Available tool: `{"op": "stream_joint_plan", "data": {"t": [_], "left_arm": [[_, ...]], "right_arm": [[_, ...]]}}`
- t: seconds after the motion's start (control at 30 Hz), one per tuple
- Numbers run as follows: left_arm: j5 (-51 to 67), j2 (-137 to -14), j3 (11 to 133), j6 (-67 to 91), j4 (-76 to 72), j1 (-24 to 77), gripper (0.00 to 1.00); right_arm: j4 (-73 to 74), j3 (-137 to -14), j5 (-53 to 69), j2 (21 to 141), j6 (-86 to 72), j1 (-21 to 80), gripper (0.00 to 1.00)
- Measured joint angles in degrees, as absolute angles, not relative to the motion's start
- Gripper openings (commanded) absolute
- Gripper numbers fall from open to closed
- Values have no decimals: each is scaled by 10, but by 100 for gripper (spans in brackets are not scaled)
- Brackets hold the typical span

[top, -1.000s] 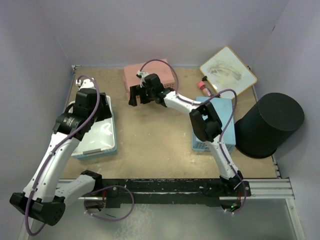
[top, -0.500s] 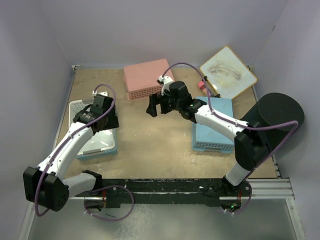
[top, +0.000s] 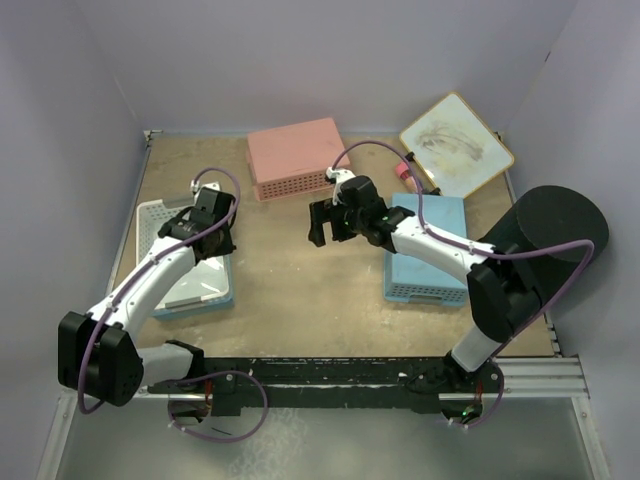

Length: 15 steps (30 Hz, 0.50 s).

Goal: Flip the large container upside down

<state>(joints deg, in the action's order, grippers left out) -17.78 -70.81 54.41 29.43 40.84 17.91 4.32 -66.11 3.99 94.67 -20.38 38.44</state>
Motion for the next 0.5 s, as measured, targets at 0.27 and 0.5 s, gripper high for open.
{"op": "stream_joint_plan", "data": {"t": [0.27,0.5], "left_arm": [[-182,-742,544,294,399,179,2],[-198,-745,578,281,436,180,0]], "right_arm": [[65,-661,24,925,-203,384,100],[72,-661,10,897,-201,384,100]]}}
